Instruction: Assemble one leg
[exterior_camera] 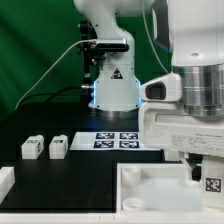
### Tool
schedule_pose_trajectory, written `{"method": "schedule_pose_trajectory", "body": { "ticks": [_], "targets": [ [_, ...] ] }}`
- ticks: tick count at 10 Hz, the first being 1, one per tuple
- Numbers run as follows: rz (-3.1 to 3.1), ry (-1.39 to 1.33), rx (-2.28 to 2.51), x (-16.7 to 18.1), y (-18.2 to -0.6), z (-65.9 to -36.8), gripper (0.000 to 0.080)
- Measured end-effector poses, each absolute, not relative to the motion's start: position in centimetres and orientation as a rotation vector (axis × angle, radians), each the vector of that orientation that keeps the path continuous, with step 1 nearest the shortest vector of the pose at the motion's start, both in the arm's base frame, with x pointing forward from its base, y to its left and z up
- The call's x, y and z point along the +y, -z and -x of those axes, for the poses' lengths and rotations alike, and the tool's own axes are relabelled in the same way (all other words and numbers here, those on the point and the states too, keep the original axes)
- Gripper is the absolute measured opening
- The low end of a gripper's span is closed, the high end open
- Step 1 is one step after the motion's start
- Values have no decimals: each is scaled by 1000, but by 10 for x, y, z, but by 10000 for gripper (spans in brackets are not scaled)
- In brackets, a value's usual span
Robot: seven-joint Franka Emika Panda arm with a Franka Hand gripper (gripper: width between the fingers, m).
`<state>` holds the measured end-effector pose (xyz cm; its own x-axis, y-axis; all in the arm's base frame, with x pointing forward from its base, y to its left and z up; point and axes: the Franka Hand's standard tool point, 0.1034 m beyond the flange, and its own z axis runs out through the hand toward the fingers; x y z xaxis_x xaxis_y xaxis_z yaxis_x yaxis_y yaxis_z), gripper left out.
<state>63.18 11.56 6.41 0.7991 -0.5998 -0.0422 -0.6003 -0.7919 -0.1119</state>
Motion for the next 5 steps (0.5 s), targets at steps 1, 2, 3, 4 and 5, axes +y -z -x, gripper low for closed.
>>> {"method": "schedule_pose_trajectory", "body": {
  "ticks": [1, 2, 3, 4, 5],
  "targets": [
    [2840, -12, 1033, 116, -64, -632, 290],
    [2769, -24, 1203, 116, -64, -632, 290],
    [2677, -50, 1389, 115, -64, -633, 290],
    [2564, -108, 1592, 114, -64, -634, 290],
    [2349, -153, 1876, 112, -63, -634, 290]
  ]
}}
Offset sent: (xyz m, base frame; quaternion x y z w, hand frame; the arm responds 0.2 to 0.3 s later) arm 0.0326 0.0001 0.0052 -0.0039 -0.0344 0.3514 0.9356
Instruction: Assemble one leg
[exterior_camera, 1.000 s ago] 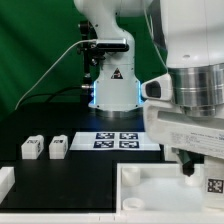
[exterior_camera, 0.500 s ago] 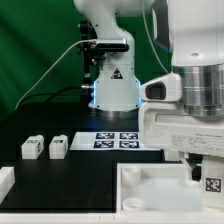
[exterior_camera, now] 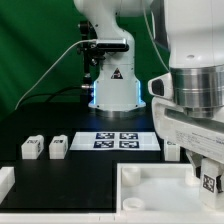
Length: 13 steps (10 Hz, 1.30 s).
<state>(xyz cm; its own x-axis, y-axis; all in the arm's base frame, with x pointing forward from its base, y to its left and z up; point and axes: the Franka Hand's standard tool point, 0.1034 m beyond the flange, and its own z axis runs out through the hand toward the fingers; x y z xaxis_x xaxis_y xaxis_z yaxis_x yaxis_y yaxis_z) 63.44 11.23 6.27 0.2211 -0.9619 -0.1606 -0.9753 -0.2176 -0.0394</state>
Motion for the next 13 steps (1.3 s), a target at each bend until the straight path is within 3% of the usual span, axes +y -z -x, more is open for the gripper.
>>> {"method": "schedule_pose_trajectory", "body": {
  "ticks": [2, 6, 7, 8, 9, 13],
  "targets": [
    [1915, -166, 2244, 110, -61, -631, 290],
    [1955, -155, 2204, 111, -61, -631, 291],
    [2097, -109, 2053, 114, -60, -632, 481],
    [2289, -78, 1829, 121, -62, -630, 481],
    [2449, -41, 1598, 125, -65, -631, 609],
    [2752, 18, 1049, 121, -63, -630, 647]
  ]
}}
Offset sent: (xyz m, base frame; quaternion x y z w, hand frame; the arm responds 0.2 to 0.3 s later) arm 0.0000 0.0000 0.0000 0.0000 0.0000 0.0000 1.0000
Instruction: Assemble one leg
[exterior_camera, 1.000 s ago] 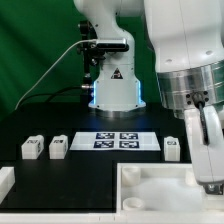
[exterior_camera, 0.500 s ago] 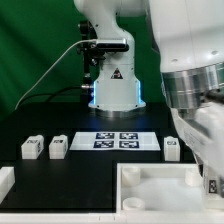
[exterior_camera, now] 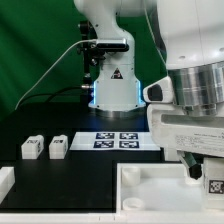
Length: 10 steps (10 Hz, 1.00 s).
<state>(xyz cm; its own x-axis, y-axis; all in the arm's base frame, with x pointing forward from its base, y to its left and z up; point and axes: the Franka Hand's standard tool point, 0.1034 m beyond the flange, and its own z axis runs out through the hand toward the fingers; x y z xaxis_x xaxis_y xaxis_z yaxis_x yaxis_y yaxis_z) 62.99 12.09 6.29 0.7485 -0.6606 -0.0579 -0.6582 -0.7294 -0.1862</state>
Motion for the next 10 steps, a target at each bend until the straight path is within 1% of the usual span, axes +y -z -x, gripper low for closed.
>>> {"method": "schedule_pose_trajectory", "body": {
  "ticks": [1, 2, 3, 4, 5, 6, 7, 10],
  "targets": [
    [2905, 44, 700, 119, -65, -633, 649],
    [2963, 69, 472, 115, -67, -638, 649],
    [2977, 85, 372, 112, -68, -639, 621],
    [2956, 74, 499, 113, -67, -639, 487],
    [2960, 75, 484, 113, -67, -639, 351],
    [2941, 68, 582, 112, -66, -639, 351],
    [2913, 58, 709, 111, -66, -639, 293],
    [2744, 9, 1209, 109, -65, -637, 293]
  ]
}}
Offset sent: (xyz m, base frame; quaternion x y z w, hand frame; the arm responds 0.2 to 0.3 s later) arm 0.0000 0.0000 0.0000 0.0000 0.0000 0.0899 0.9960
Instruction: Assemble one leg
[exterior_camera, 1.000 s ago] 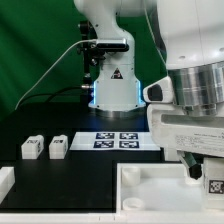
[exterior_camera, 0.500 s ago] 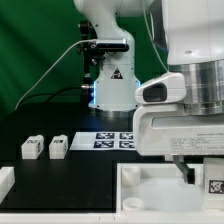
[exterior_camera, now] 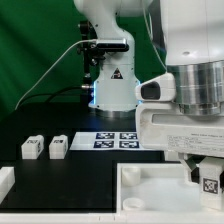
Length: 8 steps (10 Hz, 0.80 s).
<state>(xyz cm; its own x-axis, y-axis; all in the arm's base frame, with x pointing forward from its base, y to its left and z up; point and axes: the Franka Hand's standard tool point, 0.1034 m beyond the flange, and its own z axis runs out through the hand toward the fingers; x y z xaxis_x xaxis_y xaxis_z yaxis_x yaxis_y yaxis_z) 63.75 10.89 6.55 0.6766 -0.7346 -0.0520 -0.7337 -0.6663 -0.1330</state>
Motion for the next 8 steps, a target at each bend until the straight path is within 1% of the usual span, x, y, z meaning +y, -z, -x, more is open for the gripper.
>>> {"method": "schedule_pose_trajectory", "body": {
  "ticks": [1, 3, 5, 8],
  "targets": [
    [2601, -46, 1520, 109, -66, -637, 293],
    [2058, -159, 2193, 110, -65, -633, 294],
    [1795, -205, 2399, 108, -65, -632, 294],
    [1872, -196, 2339, 109, -64, -631, 294]
  ]
}}
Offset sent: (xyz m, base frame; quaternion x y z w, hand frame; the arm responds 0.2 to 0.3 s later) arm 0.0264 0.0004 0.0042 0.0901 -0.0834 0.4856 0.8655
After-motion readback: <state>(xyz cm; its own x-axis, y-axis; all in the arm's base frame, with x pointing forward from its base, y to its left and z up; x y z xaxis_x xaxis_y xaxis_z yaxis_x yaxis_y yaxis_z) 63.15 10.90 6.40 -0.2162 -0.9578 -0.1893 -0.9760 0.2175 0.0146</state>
